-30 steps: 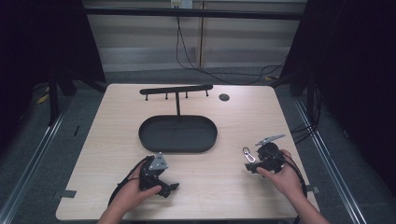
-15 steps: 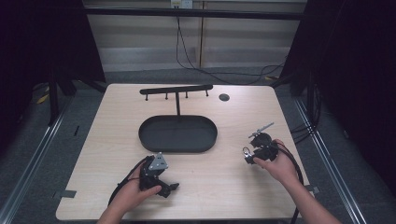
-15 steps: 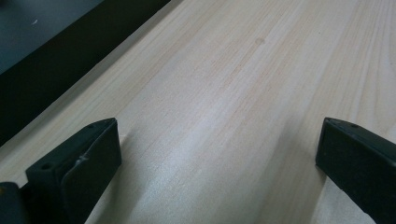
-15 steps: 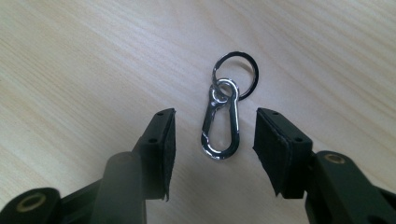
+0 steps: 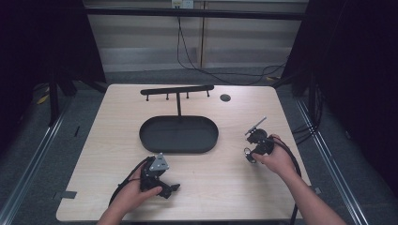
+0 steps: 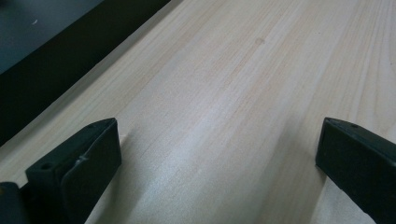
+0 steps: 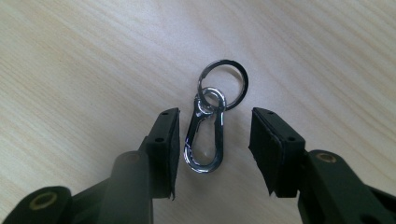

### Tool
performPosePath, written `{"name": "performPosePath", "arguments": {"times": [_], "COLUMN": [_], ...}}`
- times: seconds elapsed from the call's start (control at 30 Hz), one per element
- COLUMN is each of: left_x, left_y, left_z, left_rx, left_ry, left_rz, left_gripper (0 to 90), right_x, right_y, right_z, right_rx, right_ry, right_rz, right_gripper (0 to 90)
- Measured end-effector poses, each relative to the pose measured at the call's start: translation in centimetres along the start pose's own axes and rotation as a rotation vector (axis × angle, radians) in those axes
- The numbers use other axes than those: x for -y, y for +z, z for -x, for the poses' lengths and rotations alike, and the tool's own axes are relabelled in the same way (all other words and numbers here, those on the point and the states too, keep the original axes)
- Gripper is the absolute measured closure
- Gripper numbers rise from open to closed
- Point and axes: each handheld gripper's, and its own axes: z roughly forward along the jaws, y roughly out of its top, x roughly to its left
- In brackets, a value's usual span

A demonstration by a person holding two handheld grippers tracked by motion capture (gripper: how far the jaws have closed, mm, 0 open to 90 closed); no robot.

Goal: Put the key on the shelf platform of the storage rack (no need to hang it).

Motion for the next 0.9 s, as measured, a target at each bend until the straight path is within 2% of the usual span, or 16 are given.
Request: {"name": "performPosePath", "arguments": {"times": [0.17,0.37,0.43,0.47,0.5,0.57,0.7,0.9], "left_x": [0.0,0.0,0.0,0.0,0.0,0.0,0.0,0.0], "left_y": [0.0,0.0,0.0,0.0,0.0,0.0,0.0,0.0], "left_z": [0.0,0.0,0.0,0.0,0.0,0.0,0.0,0.0], "left_rx": [0.002,0.000,0.000,0.000,0.002,0.000,0.000,0.002], "left_ry": [0.000,0.000,0.000,-0.001,0.000,0.000,0.000,0.000], "left_rz": [0.000,0.000,0.000,0.001,0.000,0.000,0.000,0.000], "left_gripper": [0.0,0.0,0.0,0.0,0.0,0.0,0.0,0.0], "right_x": [-0.2,-0.1,-0.1,-0.1,-0.1,-0.1,-0.1,-0.5], "right_y": [0.1,1.0,0.9,0.9,0.9,0.9,0.6,-0.8], "right_z": [0.0,-0.5,-0.5,-0.5,-0.6,-0.6,-0.7,-1.2], "right_rx": [-0.003,-0.006,-0.023,-0.027,-0.026,-0.016,-0.009,-0.045], "right_ry": [0.000,-0.022,-0.009,0.011,0.020,0.001,0.001,0.003], "right_rz": [-0.011,-0.046,-0.041,-0.039,-0.045,-0.043,-0.033,-0.028], "right_gripper": [54.0,56.5,68.9,69.8,69.9,70.1,70.2,70.3]}}
